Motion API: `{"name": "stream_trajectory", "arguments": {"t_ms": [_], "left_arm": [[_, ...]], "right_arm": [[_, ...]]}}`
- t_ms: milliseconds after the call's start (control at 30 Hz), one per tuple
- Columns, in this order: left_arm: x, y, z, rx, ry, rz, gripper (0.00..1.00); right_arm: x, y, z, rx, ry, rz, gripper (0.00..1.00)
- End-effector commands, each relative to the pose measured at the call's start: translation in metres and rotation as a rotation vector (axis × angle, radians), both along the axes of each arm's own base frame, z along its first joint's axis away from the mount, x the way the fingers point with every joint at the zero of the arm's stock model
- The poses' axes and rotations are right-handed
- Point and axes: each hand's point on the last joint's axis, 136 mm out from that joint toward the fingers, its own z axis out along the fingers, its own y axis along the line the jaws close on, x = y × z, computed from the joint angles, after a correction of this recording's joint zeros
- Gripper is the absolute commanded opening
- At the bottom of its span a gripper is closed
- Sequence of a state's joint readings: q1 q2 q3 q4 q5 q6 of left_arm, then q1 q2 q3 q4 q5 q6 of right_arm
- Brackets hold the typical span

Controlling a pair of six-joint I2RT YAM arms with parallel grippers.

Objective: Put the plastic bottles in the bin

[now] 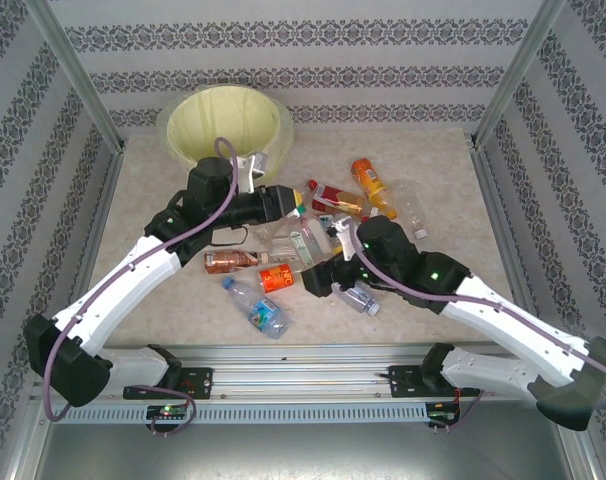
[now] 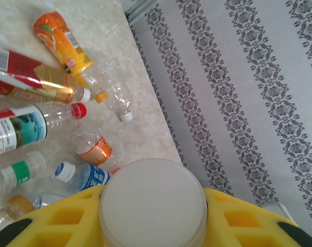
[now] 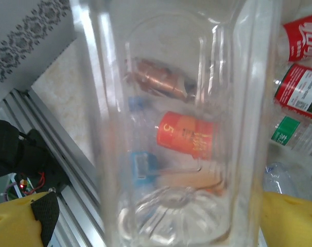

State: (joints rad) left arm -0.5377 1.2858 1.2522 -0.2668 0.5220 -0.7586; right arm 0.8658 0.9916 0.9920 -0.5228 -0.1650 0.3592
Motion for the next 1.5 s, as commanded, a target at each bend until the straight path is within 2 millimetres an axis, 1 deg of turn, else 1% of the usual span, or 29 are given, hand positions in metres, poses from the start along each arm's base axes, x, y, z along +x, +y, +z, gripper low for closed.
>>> {"name": "stream_trajectory", "arguments": {"t_ms": [0,67,233,367,500,567,667,700,800,1000,1100,1300,1467], "left_arm": [[0.004,-0.004,0.018,0.051,-0.059,-0.021,0.34],[0.012,-0.004,0.03,0.068,-0.086,-0.021,0.34],[0.034,0.002,0.07,0.094,-0.176,-0.002,0.34],[0.054,0.016,0.098,0.178,-0.256,0.051,0.34],[0.073,0.036,0.119,0.254,-0.329,0.119,0.34],[0.082,0.047,0.127,0.288,-0.35,0.158,0.34],[0.096,0.065,0.144,0.301,-0.391,0.216,0.34],[0.1,0.071,0.151,0.302,-0.406,0.237,0.34],[0.114,0.089,0.161,0.314,-0.427,0.297,0.34],[0.145,0.133,0.166,0.362,-0.444,0.432,0.33],[0.16,0.146,0.159,0.407,-0.443,0.454,0.33],[0.186,0.154,0.131,0.478,-0.416,0.453,0.32],[0.203,0.154,0.102,0.56,-0.401,0.419,0.32]], "right_arm": [[0.004,-0.011,0.025,0.042,-0.087,-0.041,0.98],[0.005,-0.019,0.039,0.051,-0.126,-0.061,0.98],[0.006,-0.036,0.074,0.09,-0.226,-0.117,0.98],[0.003,-0.048,0.1,0.146,-0.299,-0.147,0.98],[-0.002,-0.061,0.119,0.189,-0.359,-0.173,0.98],[-0.002,-0.066,0.123,0.197,-0.382,-0.189,0.98],[0.0,-0.072,0.122,0.182,-0.395,-0.217,0.98],[0.001,-0.073,0.12,0.179,-0.394,-0.22,0.98],[-0.001,-0.072,0.117,0.182,-0.385,-0.216,0.98],[-0.002,-0.075,0.117,0.187,-0.389,-0.22,0.98],[-0.004,-0.076,0.121,0.201,-0.399,-0.218,0.98],[-0.009,-0.076,0.138,0.26,-0.455,-0.199,0.98],[-0.012,-0.078,0.151,0.287,-0.492,-0.189,0.98]]}}
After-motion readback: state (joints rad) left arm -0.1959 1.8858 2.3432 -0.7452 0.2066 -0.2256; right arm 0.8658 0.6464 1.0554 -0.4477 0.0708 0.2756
